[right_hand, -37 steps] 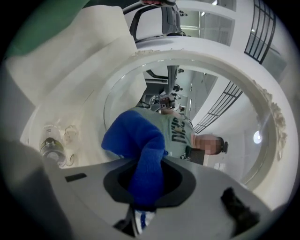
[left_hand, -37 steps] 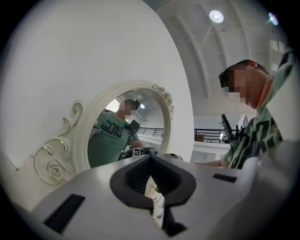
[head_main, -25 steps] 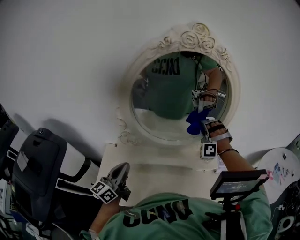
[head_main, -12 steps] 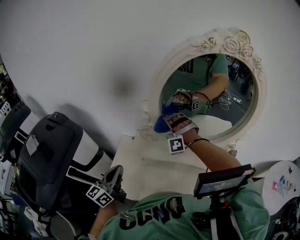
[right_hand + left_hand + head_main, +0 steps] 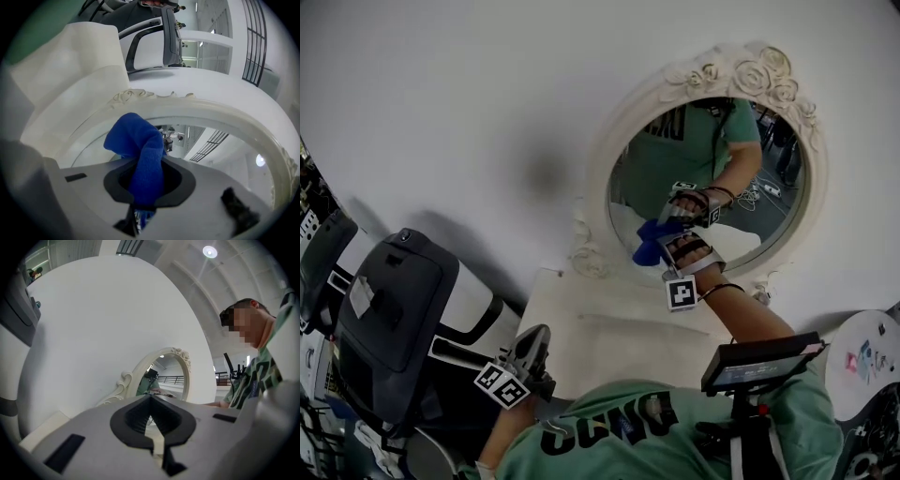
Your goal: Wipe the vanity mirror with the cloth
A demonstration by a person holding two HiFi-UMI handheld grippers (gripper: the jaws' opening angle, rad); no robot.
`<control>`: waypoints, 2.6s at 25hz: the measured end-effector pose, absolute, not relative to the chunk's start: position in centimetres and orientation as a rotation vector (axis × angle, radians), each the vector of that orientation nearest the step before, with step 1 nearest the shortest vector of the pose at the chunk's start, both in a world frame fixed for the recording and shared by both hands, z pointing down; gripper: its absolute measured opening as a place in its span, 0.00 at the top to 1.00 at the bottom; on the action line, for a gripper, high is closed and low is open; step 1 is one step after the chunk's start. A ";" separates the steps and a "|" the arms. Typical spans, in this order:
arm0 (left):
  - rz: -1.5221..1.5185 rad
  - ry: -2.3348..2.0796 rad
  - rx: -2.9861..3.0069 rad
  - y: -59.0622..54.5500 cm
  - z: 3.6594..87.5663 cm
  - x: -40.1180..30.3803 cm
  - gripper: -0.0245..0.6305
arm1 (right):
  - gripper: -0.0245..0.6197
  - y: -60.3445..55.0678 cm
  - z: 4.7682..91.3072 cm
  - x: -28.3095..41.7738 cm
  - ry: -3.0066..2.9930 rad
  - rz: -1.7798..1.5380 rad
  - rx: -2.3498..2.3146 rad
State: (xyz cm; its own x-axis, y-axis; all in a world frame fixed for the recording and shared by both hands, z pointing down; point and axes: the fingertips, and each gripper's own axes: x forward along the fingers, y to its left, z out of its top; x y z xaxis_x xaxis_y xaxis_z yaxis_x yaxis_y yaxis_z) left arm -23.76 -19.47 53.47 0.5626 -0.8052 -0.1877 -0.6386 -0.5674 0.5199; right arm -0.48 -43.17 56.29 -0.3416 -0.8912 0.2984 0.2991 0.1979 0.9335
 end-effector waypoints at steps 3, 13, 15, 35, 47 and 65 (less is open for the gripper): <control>-0.565 -1.067 2.448 -21.0 53.0 -20.2 0.96 | 0.88 -42.3 56.4 5.7 -1.341 -1.319 0.649; -0.531 -0.821 2.532 -23.4 52.0 -10.4 0.96 | 0.88 -39.8 57.7 25.2 -1.125 -1.048 0.734; -0.526 -0.812 2.536 -23.4 52.0 -9.7 0.96 | 0.88 -39.5 57.7 26.8 -1.109 -1.009 0.737; -0.607 -1.087 2.411 -19.7 53.9 -20.3 0.96 | 0.88 -41.7 59.1 -0.4 -1.329 -1.366 0.493; -0.594 -1.204 2.353 -18.3 54.6 -24.7 0.96 | 0.88 -43.8 62.9 -5.1 -1.288 -1.378 0.370; -0.508 -0.788 2.527 -22.4 52.5 -8.1 0.96 | 0.88 -39.5 64.3 23.4 -1.178 -0.973 0.541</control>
State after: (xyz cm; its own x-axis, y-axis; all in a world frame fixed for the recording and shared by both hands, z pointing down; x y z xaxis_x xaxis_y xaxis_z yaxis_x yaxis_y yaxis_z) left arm -8.07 -22.37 52.55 0.7698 -0.6027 -0.2102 -0.4399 -0.7395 0.5095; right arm 23.37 -39.49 64.32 0.0672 -0.8541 0.5157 0.3448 0.5049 0.7913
